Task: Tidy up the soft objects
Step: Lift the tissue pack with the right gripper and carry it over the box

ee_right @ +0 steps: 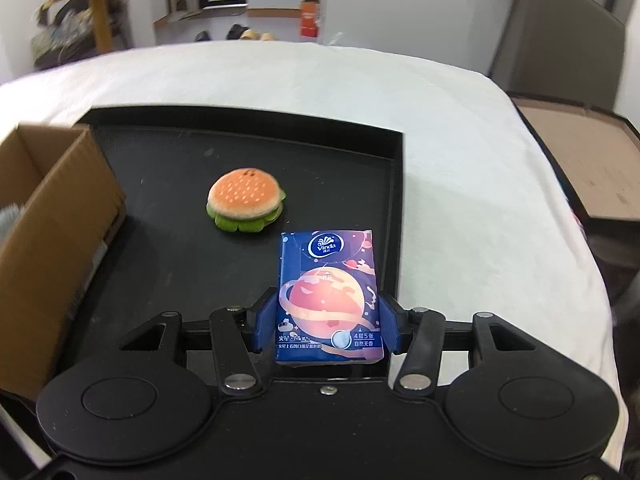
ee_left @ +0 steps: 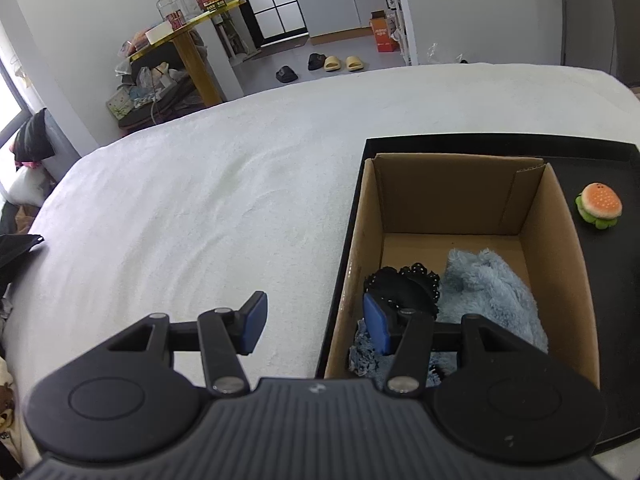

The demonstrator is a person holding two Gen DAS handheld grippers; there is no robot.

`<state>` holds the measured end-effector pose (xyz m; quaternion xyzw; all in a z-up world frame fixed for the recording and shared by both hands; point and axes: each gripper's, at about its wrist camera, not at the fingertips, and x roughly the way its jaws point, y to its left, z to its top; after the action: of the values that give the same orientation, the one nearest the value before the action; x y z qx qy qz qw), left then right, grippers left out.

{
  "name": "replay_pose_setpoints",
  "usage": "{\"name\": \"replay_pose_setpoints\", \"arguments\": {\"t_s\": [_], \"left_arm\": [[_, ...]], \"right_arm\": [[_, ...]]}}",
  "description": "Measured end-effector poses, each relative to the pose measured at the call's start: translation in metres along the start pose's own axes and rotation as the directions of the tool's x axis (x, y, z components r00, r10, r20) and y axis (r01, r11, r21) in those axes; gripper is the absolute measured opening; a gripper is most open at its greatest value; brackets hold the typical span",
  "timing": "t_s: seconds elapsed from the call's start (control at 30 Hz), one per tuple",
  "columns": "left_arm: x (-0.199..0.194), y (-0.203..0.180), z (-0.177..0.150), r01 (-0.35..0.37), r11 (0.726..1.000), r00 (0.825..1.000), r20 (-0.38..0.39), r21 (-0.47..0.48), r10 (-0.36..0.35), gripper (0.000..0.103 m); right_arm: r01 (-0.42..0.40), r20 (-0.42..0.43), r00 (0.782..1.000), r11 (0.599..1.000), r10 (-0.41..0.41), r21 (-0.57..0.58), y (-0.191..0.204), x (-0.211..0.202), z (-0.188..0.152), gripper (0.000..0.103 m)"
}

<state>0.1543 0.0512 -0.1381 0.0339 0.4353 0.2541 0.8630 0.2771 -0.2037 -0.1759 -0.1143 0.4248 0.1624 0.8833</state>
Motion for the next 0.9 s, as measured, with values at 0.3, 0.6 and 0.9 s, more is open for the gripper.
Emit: {"name": "replay_pose_setpoints", "arguments": {"t_s": [0.3,0.6,0.9], "left_arm": [[-0.007,0.013,-0.006,0.059,0.998,0.998,-0.011,-0.019,-0.059,0.052],[-0.009,0.023,-0.011,0.097,0.994,0.995,0.002,-0.046,-0.097,0.051],[-0.006,0.029,-0.014,0.134,0.989,0.991,0.009,-0.063,-0.134,0.051]], "right_arm": [[-0.019,0.025,1.000,1.000,0.019,0.020,0.015,-0.036,0.007,0.051],[-0.018,0.073,0.997,1.000,0.018,-0.001,0.040,-0.063,0.017,0.051],[-0.063,0.118,0.991,0.998,0.066,-0.030,0.073,-0.085,0.031,0.051]]}}
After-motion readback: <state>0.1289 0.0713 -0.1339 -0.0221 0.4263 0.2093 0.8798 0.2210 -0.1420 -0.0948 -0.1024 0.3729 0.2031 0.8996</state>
